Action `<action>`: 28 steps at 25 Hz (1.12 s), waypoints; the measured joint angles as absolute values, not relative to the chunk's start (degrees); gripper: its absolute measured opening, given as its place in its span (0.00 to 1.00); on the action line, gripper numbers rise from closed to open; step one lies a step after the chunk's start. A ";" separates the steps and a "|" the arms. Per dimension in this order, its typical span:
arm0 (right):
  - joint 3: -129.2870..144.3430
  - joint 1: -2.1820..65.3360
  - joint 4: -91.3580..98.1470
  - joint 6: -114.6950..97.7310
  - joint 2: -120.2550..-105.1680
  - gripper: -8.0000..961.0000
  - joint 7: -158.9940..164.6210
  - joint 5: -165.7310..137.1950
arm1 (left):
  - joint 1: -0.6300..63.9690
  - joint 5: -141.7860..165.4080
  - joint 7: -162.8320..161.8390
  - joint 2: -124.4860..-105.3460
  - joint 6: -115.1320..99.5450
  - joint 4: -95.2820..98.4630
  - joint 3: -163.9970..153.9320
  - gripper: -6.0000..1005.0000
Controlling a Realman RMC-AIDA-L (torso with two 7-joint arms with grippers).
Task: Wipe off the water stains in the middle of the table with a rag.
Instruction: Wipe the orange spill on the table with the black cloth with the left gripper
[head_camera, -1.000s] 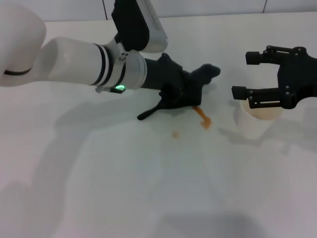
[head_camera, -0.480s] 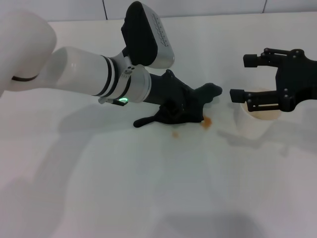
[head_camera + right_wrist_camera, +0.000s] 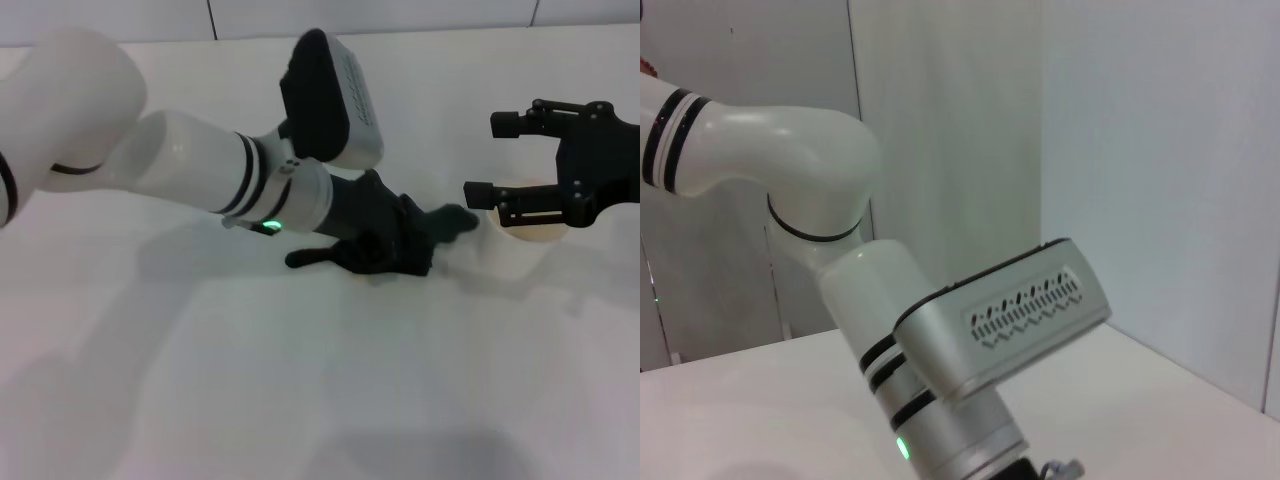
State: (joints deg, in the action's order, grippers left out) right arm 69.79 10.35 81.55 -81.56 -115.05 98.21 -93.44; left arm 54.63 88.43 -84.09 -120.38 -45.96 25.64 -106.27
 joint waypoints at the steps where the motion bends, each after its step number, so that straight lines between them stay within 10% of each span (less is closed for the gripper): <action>1: 69.79 10.35 81.55 -81.56 -115.05 0.89 98.21 -93.44 | 54.63 88.43 -84.09 -120.38 -45.96 25.64 -106.27 0.10; 28: 69.75 10.31 81.29 -81.16 -115.05 0.89 98.08 -92.86 | 52.33 90.13 -84.12 -119.27 -42.10 26.26 -103.12 0.10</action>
